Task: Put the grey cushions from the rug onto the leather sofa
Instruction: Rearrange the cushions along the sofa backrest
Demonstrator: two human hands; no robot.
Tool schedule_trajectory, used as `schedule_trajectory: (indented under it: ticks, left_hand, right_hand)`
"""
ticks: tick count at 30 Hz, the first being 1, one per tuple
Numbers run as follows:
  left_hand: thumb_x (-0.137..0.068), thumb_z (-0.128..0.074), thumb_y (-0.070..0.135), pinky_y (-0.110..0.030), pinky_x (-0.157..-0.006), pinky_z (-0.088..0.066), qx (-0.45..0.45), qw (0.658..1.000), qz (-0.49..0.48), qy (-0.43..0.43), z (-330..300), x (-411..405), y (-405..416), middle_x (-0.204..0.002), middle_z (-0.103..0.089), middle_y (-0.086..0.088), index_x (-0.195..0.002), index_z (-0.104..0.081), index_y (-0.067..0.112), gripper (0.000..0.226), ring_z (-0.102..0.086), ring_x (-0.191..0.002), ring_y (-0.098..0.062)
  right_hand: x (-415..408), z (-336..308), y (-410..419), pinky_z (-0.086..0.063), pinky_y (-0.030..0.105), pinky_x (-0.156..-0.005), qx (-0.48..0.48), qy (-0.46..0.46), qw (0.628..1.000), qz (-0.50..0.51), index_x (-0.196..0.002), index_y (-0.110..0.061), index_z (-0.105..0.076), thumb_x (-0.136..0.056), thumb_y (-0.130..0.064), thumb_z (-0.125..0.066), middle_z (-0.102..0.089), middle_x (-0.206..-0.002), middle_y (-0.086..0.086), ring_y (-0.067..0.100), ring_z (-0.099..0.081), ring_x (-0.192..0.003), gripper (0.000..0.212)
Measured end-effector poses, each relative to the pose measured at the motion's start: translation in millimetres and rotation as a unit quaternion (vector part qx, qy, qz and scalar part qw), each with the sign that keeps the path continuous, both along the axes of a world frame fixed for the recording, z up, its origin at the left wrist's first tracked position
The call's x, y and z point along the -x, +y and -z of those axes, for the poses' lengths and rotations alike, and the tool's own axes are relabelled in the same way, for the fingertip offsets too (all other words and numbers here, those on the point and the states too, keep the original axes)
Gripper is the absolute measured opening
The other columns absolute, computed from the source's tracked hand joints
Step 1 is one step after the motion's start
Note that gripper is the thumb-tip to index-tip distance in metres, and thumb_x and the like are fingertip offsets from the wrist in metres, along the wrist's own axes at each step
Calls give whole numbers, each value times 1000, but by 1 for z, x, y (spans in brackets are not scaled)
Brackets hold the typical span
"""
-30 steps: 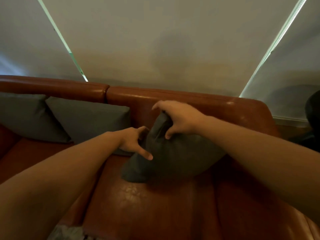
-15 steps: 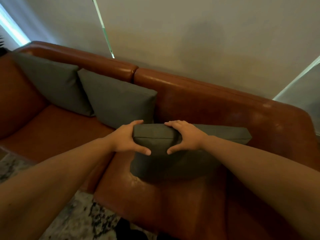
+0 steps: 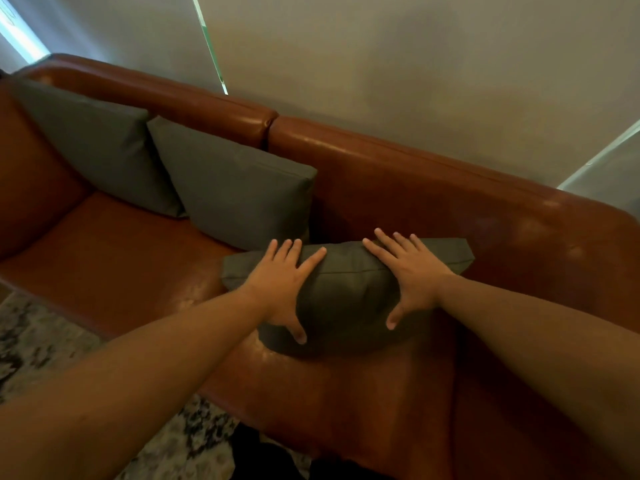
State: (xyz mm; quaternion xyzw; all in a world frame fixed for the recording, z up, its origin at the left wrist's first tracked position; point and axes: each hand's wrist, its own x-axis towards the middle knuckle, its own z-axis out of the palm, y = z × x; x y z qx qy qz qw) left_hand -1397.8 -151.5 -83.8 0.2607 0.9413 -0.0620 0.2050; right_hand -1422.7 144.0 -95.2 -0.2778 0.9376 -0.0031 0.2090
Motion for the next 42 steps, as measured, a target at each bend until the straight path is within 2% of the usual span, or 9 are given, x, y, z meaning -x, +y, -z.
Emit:
schedule_trajectory:
  ticks: [3, 5, 8, 10, 13, 20, 25, 32, 42]
  left_hand:
    - [-39, -77, 79, -49, -115, -12, -17, 998, -52, 32, 12, -2, 12, -158, 1, -21, -143, 32, 29, 159, -12, -142, -39]
    - [-41, -76, 79, -45, -110, -25, -6, 996, -51, 78, 16, 1, 13, -152, -24, -18, -146, 25, 21, 157, -29, -131, -34]
    - [-44, -72, 80, -38, -102, -32, -19, 994, -26, 105, 16, 13, 13, -132, -44, -6, -151, 0, 13, 146, -38, -116, -25]
    - [-44, -72, 80, -36, -99, -34, -39, 993, 8, 109, 11, 25, 16, -127, -48, -2, -144, -25, 15, 129, -40, -111, -22]
    - [-39, -74, 78, -36, -92, -37, -64, 988, 60, 124, -1, 50, 33, -113, -53, 1, -126, -43, 19, 110, -43, -101, -19]
    - [-45, -85, 63, -34, -88, -40, -107, 980, 133, 104, -13, 109, 110, -111, -55, -2, -122, -42, 19, 99, -51, -97, -22]
    - [-49, -86, 60, -35, -88, -40, -105, 976, 162, 102, -10, 143, 142, -115, -54, -4, -127, -40, 17, 100, -50, -100, -23]
    - [-49, -87, 59, -33, -83, -42, -88, 979, 163, 83, 7, 174, 152, -110, -55, -3, -119, -41, 19, 93, -51, -96, -21]
    - [-46, -83, 68, -36, -94, -42, -81, 986, 127, 67, 24, 188, 143, -123, -50, -3, -133, -33, 18, 112, -48, -108, -22]
  right_hand:
    - [3, 2, 12, -11, 45, -117, -16, 18, 999, 37, -146, -31, 28, -37, -80, -78, 14, -161, 7, 35, -15, -145, 160]
    - [7, 2, 11, -21, 42, -114, -33, 37, 998, 37, -149, -22, 23, -40, -80, -77, -15, -160, 11, 30, -32, -135, 159]
    - [12, -1, 10, -32, 37, -103, -49, 61, 997, 15, -153, -13, -9, -46, -83, -71, -50, -137, 4, 24, -44, -116, 142]
    - [13, -8, 17, -34, 35, -96, -53, 79, 995, 2, -142, -18, -37, -47, -87, -66, -57, -125, -1, 20, -47, -108, 121]
    - [12, -20, 43, -36, 36, -94, -50, 97, 994, 17, -123, -21, -51, -46, -90, -62, -61, -110, -4, 19, -47, -99, 103]
    - [3, -35, 104, -40, 26, -62, -47, 117, 981, 147, -112, -24, -51, -52, -82, -70, -62, -100, -7, 15, -60, -87, 86]
    - [9, -28, 123, -34, 26, -58, -45, 139, 969, 198, -106, -25, -52, -53, -77, -74, -63, -96, -6, 16, -61, -85, 78]
    - [34, -10, 127, -45, 30, -62, -32, 108, 966, 233, -104, -25, -52, -53, -73, -77, -63, -95, -7, 17, -61, -85, 74]
    - [62, 1, 132, -45, 35, -88, -34, 94, 975, 197, -133, -21, -44, -49, -80, -72, -58, -120, -3, 19, -56, -105, 106]
